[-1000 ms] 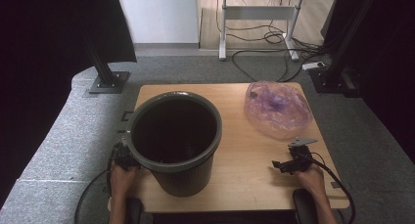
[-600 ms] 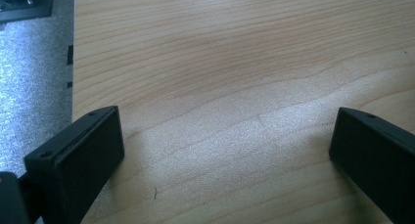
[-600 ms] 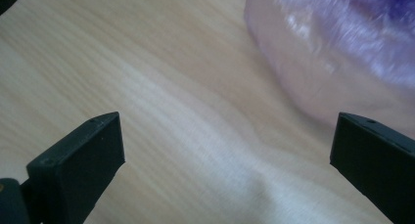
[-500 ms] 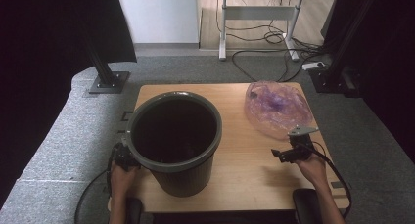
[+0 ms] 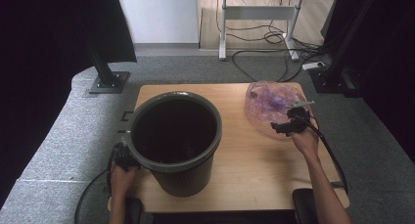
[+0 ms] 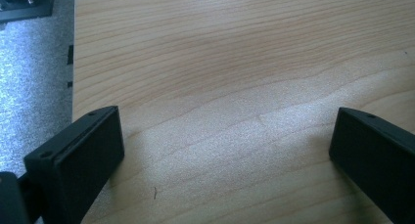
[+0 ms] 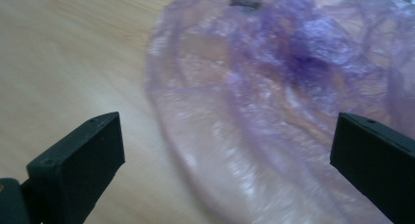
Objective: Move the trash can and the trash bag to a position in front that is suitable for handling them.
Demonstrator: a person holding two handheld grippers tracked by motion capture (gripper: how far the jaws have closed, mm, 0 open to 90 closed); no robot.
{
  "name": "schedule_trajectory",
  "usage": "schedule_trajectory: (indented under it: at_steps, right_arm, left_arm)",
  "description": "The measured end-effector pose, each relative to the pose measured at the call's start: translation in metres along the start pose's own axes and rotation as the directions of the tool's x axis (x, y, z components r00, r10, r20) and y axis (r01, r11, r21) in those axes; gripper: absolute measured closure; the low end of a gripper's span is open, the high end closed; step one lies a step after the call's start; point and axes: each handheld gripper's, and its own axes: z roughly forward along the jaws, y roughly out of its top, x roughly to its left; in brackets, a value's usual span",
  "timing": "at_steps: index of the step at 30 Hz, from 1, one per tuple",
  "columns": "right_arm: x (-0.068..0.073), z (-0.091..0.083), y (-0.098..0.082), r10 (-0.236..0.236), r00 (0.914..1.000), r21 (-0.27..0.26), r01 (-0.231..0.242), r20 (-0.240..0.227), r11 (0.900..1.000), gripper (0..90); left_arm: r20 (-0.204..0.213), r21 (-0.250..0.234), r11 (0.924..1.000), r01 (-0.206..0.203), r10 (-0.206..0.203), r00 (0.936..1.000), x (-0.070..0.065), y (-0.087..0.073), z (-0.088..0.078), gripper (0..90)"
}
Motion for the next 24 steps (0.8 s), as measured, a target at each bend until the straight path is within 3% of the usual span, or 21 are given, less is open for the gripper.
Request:
schedule_trajectory:
  at_steps: [4,10,13,19,24]
  right_arm:
    - [-0.013,0.015,0.001,0.047,0.998,0.027,-0.049,0.042,0.998,0.0]
    - [-0.029,0.038,-0.004,0.073,0.9914,0.111,-0.085,0.108,0.99,0.0]
    - [-0.028,0.047,-0.01,0.072,0.9937,0.174,-0.086,0.085,0.981,0.0]
    - [-0.026,0.052,-0.031,0.095,0.9943,0.183,-0.102,0.049,0.978,0.0]
    - [-0.021,0.044,-0.046,0.078,0.9965,0.198,-0.082,0.029,0.977,0.0]
  left_arm:
    - [0.0,0.0,1.0,0.0,0.0,1.0,0.0,0.0,0.0,0.0]
    - [0.0,0.0,1.0,0.0,0.0,1.0,0.0,0.0,0.0,0.0]
    - [0.0,0.0,1.0,0.0,0.0,1.0,0.0,0.0,0.0,0.0]
    - [0.0,0.0,1.0,0.0,0.0,1.0,0.0,0.0,0.0,0.0]
    - [0.0,0.0,1.0,0.0,0.0,1.0,0.0,0.0,0.0,0.0]
